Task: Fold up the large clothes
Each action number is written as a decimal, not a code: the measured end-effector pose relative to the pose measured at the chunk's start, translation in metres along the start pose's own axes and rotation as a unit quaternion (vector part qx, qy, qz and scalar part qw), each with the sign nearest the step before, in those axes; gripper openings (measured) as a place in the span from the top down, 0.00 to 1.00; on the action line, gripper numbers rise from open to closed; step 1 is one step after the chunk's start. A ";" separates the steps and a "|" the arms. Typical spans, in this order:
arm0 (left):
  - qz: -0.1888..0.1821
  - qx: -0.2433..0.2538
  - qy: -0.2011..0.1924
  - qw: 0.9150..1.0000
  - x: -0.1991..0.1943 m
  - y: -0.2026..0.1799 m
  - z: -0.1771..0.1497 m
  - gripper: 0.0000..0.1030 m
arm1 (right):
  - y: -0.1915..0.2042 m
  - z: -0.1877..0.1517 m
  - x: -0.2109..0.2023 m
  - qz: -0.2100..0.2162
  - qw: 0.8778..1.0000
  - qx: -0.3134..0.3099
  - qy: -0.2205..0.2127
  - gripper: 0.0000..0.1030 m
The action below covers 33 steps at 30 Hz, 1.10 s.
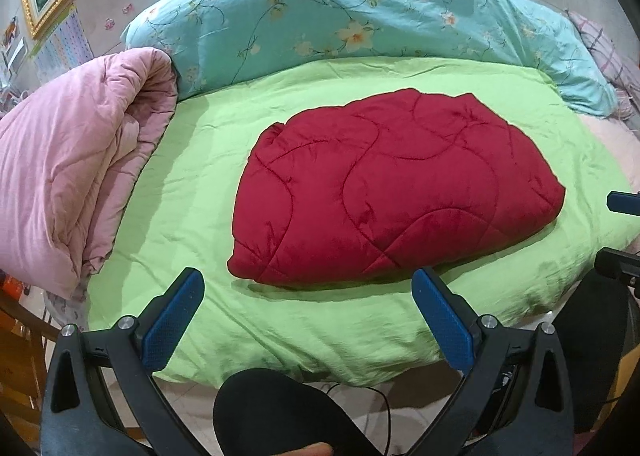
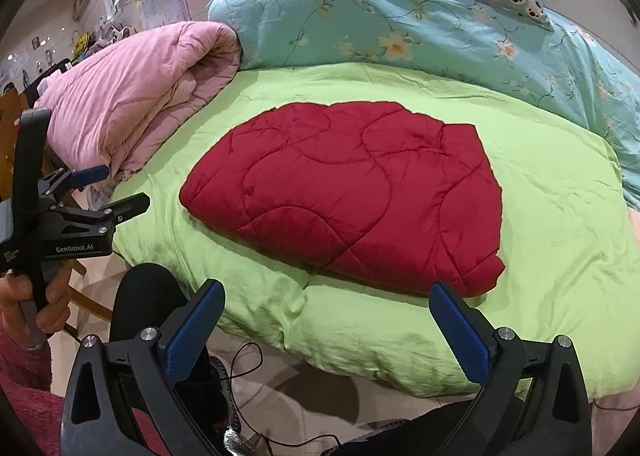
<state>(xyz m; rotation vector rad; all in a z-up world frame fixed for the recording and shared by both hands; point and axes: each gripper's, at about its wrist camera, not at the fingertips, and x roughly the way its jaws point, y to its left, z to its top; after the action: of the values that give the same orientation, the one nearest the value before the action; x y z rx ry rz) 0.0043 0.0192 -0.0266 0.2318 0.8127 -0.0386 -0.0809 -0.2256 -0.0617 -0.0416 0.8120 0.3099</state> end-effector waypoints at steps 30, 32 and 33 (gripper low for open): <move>0.000 -0.003 -0.018 1.000 0.002 -0.005 0.007 0.00 | -0.004 0.011 0.016 -0.007 1.000 0.016 -0.002 0.00; 0.002 -0.001 -0.019 1.000 0.002 -0.006 0.008 0.00 | -0.004 0.011 0.016 -0.007 1.000 0.016 -0.002 0.00; 0.002 0.000 -0.019 1.000 0.002 -0.006 0.008 0.00 | -0.005 0.011 0.016 -0.007 1.000 0.015 -0.002 0.00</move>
<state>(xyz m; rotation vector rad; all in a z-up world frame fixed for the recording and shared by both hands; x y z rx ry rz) 0.0107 0.0116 -0.0236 0.2321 0.7745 -0.0383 -0.0612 -0.2242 -0.0660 -0.0179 0.8127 0.2841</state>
